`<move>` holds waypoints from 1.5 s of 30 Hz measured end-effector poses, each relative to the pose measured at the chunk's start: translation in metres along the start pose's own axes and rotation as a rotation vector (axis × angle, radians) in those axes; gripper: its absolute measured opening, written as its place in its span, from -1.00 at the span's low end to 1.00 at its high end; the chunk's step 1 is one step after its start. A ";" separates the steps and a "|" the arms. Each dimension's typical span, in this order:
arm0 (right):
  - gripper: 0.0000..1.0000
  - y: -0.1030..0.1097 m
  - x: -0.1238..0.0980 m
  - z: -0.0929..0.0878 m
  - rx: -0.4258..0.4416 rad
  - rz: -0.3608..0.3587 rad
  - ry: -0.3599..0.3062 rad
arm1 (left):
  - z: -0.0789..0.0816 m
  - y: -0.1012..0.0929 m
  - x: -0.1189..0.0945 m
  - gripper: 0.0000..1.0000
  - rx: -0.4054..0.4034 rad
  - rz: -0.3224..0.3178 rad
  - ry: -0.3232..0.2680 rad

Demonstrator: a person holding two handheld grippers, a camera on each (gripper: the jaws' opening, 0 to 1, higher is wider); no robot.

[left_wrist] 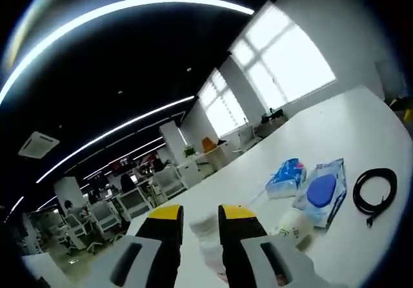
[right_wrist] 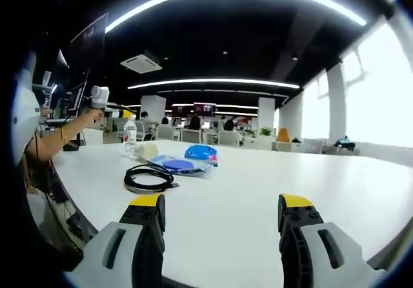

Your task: Arrange the tabletop items into an orderly group along one side of the table until the central work area is clear of visible clutter.

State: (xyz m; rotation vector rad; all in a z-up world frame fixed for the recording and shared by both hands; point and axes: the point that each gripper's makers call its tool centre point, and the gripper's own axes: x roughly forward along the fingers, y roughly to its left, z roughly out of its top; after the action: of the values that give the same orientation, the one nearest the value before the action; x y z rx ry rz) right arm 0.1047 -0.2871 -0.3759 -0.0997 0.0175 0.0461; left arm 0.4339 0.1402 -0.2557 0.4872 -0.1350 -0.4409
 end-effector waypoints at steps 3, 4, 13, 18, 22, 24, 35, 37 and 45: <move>0.37 0.001 -0.001 0.001 -0.003 0.003 0.000 | 0.005 -0.004 -0.002 -0.58 0.038 -0.010 0.001; 0.37 0.001 -0.001 0.001 -0.003 0.003 -0.001 | 0.007 -0.006 -0.003 -0.57 0.052 -0.015 0.001; 0.37 0.001 -0.006 0.002 0.001 0.006 -0.007 | 0.017 -0.033 -0.007 -0.54 0.216 -0.087 0.032; 0.37 0.001 -0.008 0.000 0.008 0.012 -0.006 | 0.020 -0.050 -0.007 -0.51 0.283 -0.147 0.047; 0.37 -0.001 -0.010 -0.001 0.013 0.009 -0.006 | 0.023 -0.058 -0.006 -0.48 0.273 -0.185 0.046; 0.37 -0.001 -0.011 -0.001 0.015 0.008 -0.008 | 0.023 -0.061 -0.006 -0.47 0.284 -0.196 0.053; 0.37 -0.003 -0.014 -0.003 0.026 0.004 -0.009 | 0.024 -0.078 -0.007 -0.45 0.342 -0.257 0.072; 0.37 -0.002 -0.014 -0.004 0.026 0.004 -0.011 | 0.024 -0.087 -0.009 -0.45 0.377 -0.294 0.075; 0.37 -0.001 -0.015 -0.004 0.031 0.010 -0.013 | 0.020 -0.111 -0.012 -0.42 0.451 -0.364 0.088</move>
State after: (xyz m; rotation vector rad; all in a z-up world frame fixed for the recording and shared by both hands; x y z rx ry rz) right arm 0.0892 -0.2895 -0.3797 -0.0681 0.0053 0.0560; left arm 0.3766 0.0492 -0.2912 0.9814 -0.0591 -0.7495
